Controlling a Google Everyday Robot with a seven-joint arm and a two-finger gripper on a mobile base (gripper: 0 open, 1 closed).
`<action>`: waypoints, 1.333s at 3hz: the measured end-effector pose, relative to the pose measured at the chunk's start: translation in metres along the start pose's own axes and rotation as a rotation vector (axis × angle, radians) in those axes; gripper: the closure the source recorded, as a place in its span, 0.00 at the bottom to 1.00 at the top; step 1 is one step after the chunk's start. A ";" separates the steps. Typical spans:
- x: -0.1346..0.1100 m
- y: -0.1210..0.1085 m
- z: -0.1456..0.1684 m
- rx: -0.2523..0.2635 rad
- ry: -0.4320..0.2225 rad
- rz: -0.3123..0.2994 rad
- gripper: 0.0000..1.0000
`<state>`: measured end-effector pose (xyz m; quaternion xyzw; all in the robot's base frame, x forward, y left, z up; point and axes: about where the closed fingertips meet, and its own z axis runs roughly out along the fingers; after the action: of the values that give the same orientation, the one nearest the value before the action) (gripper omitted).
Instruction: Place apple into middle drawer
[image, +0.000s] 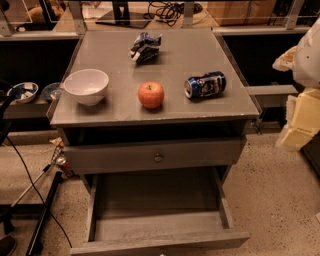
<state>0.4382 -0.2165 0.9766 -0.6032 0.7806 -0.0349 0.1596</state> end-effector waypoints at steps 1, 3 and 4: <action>0.000 0.000 0.000 0.000 0.000 0.000 0.00; -0.038 -0.011 0.003 0.006 -0.044 -0.058 0.00; -0.038 -0.011 0.003 0.006 -0.044 -0.058 0.00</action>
Offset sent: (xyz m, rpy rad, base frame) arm 0.0206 0.0325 0.0054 0.0276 -0.0111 0.0639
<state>0.4581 -0.1826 0.9840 -0.6257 0.7591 -0.0286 0.1773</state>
